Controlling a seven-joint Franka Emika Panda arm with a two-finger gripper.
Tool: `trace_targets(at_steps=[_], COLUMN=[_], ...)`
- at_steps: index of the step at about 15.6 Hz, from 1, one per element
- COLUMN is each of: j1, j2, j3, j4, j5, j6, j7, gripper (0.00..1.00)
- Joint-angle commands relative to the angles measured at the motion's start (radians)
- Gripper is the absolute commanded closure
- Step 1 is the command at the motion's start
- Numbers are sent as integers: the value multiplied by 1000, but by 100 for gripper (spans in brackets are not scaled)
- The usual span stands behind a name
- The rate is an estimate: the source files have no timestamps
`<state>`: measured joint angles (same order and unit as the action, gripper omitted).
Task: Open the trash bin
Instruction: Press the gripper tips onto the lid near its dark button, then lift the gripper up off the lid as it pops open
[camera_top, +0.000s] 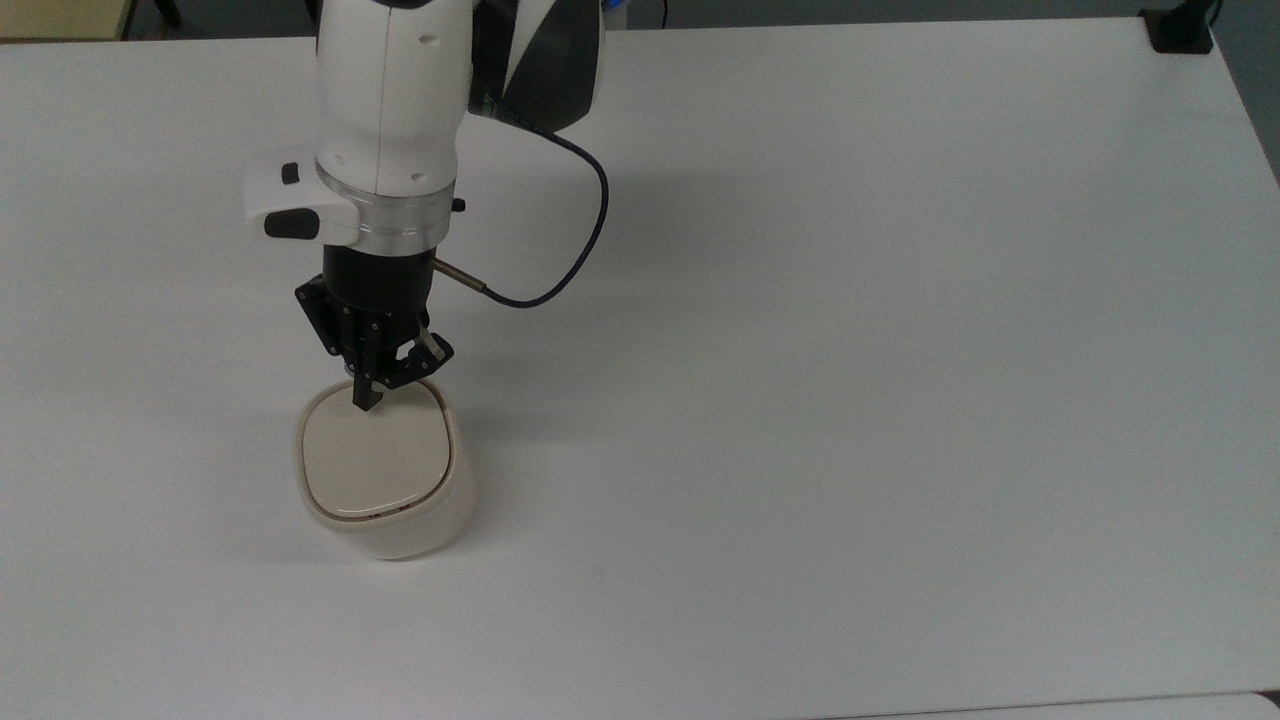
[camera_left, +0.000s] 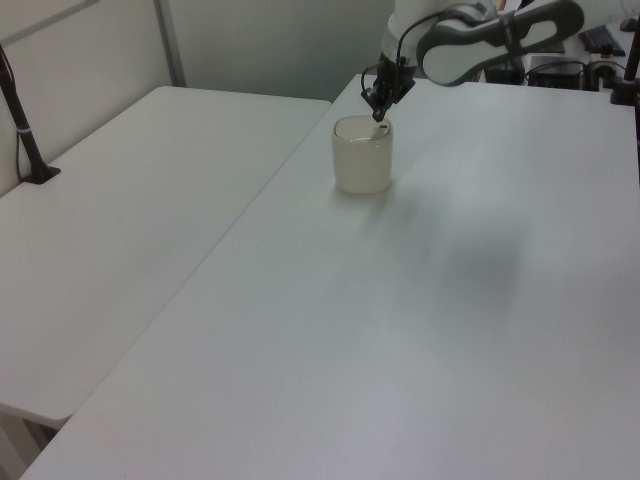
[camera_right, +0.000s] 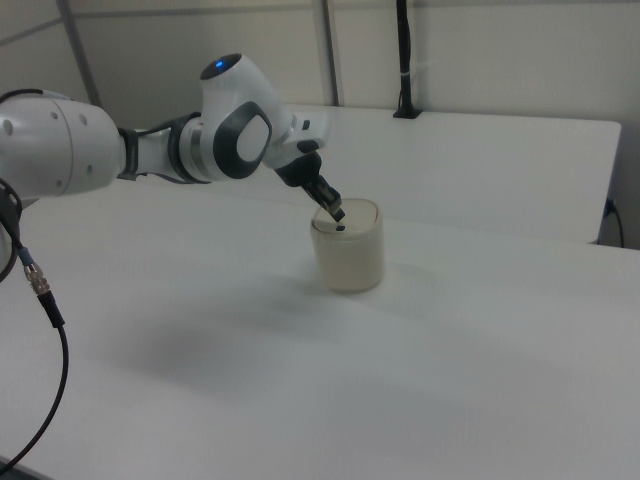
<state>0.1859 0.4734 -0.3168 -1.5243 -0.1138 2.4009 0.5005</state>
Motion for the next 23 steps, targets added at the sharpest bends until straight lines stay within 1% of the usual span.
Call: trace_targets(at_steps=[1, 6, 9, 11, 14, 17, 20, 22, 23], j1=[20, 23, 21, 23, 32, 52, 79, 93, 93], j2=[16, 11, -47, -102, -189, -280, -357, -392, -409], j3=[-16, -18, -18, -18, -18, -15, -2, 8, 31], j4=[-25, -31, -31, -30, -28, -28, -30, -31, -33], j5=[-59, -70, -61, -58, -55, -29, -27, -17, -14], j6=[47, 43, 32, -3, -106, -213, -336, -429, -459], j7=[53, 55, 55, 55, 55, 52, 47, 43, 33], gripper=[100, 100, 100, 100, 100, 95, 92, 84, 80])
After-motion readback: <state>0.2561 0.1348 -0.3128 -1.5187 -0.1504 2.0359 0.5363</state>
